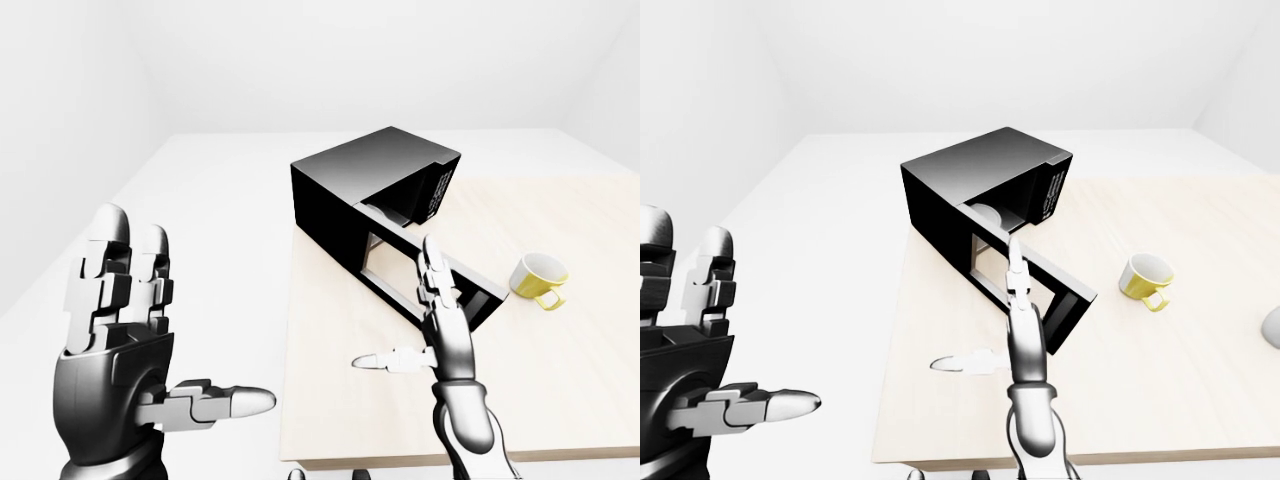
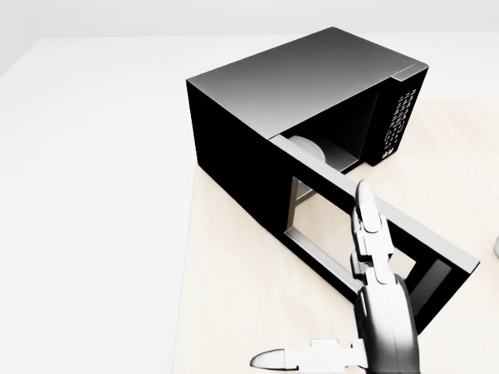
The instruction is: Close the microwave.
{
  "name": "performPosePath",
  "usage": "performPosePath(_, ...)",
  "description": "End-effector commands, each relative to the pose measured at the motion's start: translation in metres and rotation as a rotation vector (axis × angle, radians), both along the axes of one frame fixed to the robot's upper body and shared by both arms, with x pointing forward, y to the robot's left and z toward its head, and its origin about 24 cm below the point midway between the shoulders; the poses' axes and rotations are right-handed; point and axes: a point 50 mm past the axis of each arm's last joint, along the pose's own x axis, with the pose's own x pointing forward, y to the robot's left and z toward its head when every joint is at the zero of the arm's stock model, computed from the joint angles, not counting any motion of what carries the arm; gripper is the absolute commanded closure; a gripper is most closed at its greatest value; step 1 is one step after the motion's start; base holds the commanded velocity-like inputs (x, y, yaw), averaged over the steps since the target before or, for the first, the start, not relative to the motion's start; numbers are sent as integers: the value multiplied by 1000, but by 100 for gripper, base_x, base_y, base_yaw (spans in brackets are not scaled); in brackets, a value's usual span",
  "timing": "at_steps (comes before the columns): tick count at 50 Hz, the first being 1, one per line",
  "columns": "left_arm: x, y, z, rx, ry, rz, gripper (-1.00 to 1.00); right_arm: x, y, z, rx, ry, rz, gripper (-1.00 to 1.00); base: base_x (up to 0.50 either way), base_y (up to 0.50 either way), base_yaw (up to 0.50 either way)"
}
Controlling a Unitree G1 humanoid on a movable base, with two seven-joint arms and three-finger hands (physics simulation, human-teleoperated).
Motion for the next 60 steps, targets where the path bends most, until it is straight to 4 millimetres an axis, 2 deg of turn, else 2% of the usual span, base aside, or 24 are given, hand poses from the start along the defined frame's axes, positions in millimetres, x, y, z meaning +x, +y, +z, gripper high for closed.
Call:
performPosePath(1,1,0,-1,3,4,1,-100,13,2,-20,-10,47,-8,-100,0,0,0)
performPosePath(19,1,0,-1,4,5,1,-100,16,5,-27,-6,70,-2,-100,0,0,0)
performPosePath(28,1,-1,-2,5,10,0,-100,23,5,-33,5,90,0,-100,0,0,0)
performPosePath(37,2,-1,-2,5,12,-1,-100,44,-5,-29,22,80,-54,-100,0,0,0)
performPosePath(46,2,-1,-2,5,15,-1,-100,63,-9,-15,34,51,-87,-100,0,0,0)
performPosePath(60,1,-1,-2,5,15,1,-100,82,-14,-16,40,62,-110,-100,0,0,0)
